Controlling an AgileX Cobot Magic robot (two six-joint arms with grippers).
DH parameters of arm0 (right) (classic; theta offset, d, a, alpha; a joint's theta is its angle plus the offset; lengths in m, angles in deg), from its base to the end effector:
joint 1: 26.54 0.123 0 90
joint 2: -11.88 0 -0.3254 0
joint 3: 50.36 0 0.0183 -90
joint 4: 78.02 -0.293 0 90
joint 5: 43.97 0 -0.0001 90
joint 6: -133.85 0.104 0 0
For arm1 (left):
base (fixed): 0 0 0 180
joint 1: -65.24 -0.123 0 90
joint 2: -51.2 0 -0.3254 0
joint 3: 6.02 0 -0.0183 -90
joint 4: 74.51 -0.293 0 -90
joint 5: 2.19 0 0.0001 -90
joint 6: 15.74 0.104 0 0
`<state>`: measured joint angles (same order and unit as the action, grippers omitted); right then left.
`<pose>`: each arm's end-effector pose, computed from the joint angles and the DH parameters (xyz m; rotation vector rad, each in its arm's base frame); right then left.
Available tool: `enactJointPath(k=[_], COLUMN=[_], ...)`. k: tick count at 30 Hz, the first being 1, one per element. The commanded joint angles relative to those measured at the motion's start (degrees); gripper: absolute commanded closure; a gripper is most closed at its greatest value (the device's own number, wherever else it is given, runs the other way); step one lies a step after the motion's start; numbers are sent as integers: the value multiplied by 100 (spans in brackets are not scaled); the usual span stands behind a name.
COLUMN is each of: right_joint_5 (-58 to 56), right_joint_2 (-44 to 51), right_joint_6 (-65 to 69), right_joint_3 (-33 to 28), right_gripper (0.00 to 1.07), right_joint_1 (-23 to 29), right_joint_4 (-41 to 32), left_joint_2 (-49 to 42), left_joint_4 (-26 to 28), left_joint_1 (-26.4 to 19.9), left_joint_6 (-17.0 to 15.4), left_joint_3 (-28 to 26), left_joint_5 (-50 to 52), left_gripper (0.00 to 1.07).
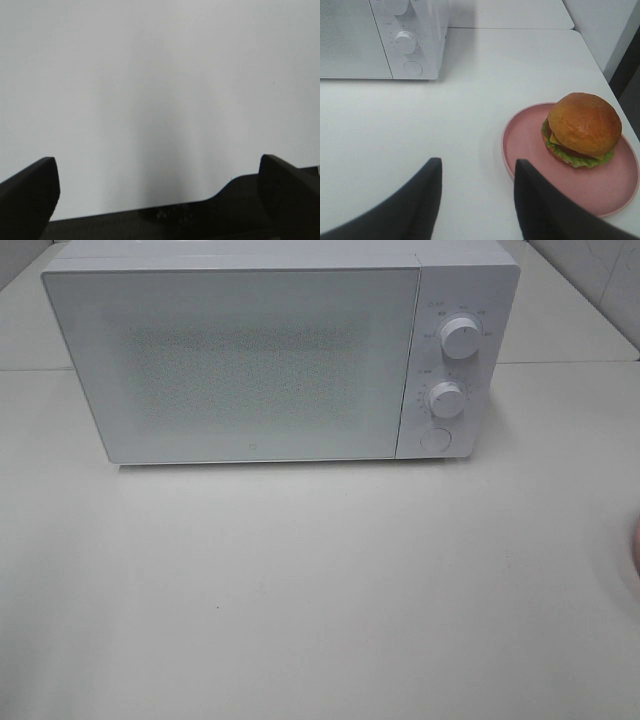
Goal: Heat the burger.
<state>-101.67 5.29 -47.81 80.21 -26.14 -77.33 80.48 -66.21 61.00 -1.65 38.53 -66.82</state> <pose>0.0047 -0.0010 0.2974 -0.0355 1.9845 -0.0285 0.0619 -0.0090 0.3044 0.1914 2.3957 -0.0383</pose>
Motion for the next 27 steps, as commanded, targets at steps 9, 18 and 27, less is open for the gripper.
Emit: enactJointPath(k=[9, 18, 27], right_joint_5=[52, 52, 52], right_joint_2=[172, 172, 143], right_joint_6=[29, 29, 29], right_joint_3=[-6, -6, -6], right_gripper=[62, 62, 62], right_joint_1=[-34, -34, -34], right_joint_4=[17, 17, 17], left_joint_2=[-1919, -2418, -2418], left_joint_4=[-23, -521, -550], left_joint_1=[-29, -29, -29], left_joint_6=[-430, -894, -905], left_joint_3=[470, 470, 470], left_joint_5=[464, 464, 470], left_gripper=[2, 2, 2])
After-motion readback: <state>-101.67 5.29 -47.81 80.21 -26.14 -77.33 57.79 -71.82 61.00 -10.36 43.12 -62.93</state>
